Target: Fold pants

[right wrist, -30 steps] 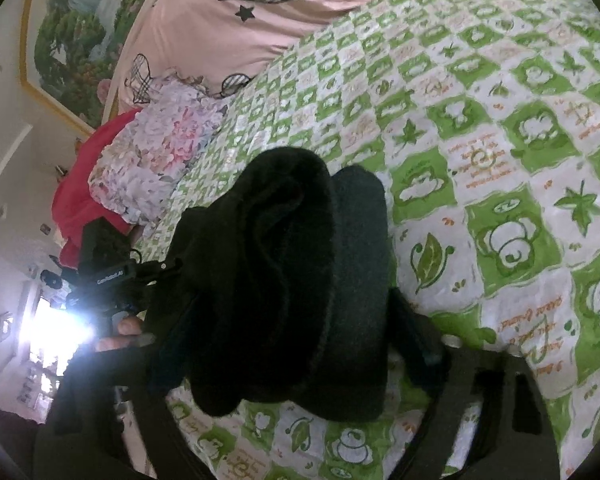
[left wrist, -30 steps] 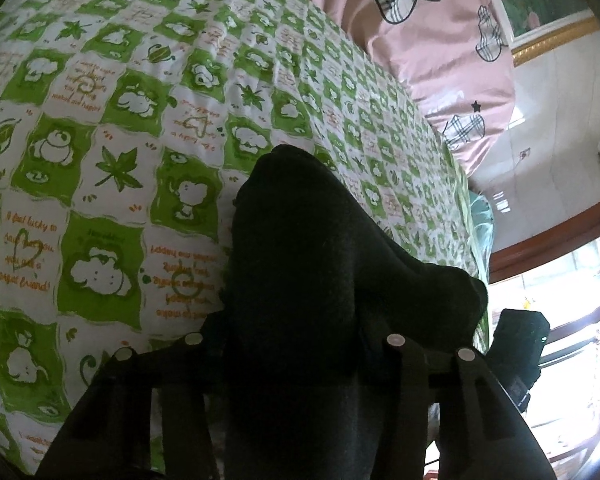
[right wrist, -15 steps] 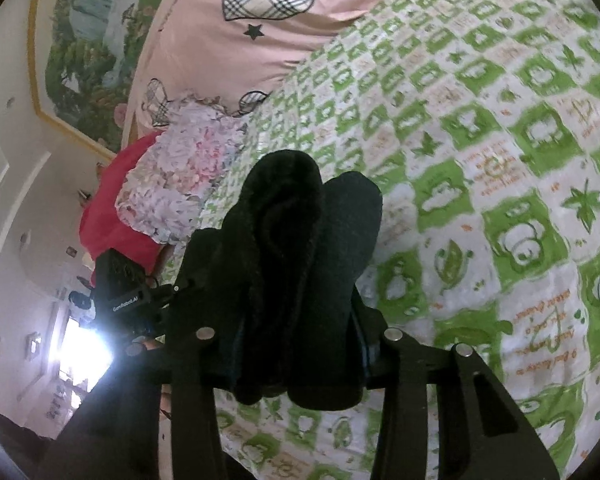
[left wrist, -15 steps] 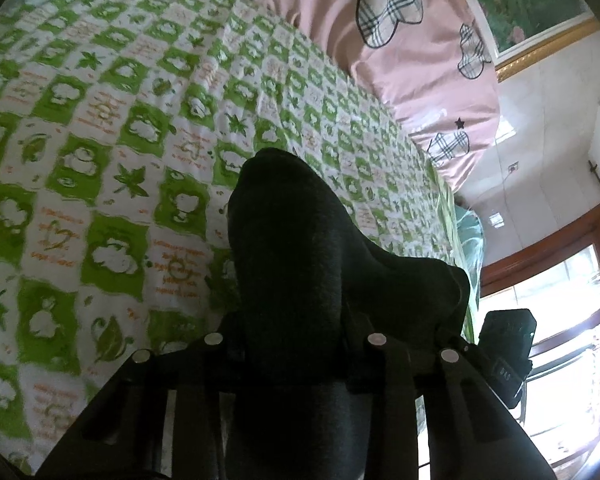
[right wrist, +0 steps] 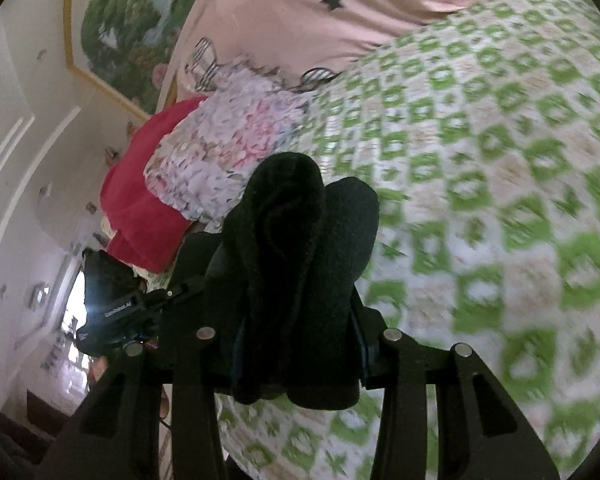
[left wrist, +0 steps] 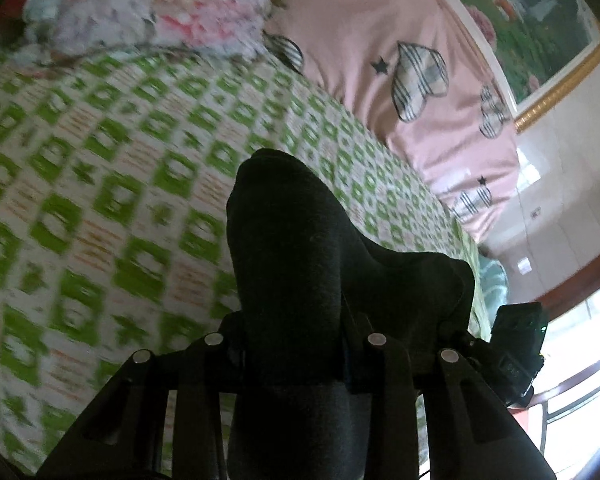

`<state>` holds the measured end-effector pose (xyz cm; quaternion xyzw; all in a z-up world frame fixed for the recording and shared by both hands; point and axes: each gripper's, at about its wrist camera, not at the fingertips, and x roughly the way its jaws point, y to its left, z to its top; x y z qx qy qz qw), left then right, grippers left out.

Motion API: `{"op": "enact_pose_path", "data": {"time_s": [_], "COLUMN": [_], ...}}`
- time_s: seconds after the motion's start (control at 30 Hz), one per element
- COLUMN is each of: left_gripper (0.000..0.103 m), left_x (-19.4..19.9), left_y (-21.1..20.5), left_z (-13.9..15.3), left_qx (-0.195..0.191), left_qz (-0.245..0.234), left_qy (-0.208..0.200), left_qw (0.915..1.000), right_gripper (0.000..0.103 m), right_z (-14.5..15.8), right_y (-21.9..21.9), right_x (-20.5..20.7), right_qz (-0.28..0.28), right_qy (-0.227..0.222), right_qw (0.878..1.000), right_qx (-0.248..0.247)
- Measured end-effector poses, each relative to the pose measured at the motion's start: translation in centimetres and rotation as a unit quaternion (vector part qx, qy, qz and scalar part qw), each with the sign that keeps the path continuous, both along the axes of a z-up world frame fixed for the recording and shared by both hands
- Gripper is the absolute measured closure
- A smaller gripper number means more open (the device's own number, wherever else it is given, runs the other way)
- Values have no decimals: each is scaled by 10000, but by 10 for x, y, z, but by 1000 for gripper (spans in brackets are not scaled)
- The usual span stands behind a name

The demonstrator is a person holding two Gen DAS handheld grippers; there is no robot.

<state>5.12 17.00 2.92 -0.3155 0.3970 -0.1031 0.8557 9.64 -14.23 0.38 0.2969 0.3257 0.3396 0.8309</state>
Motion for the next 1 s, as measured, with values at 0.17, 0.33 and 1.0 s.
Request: {"op": "enact_pose_path", "data": {"time_s": [0.17,0.33,1.0], "left_gripper": [70,70,65], "left_x": [7,20,36], "left_y": [26,40,62], "left_z": [4,7,-28], "left_qx": [196,540,875], "left_qz": [280,469,794], "left_qy": [-2,-73,257], "left_qw": [9994,9974,9927], "right_gripper": [60,60,53], "right_z": [12,18,-3], "right_y": [34,55,93], "right_x": [30,56,110], "right_qz": [237,364,628], "right_qy": [-170,-260,-211], "right_qw": [9992,9982,9933], "right_qx": [-263,-401,-944]}}
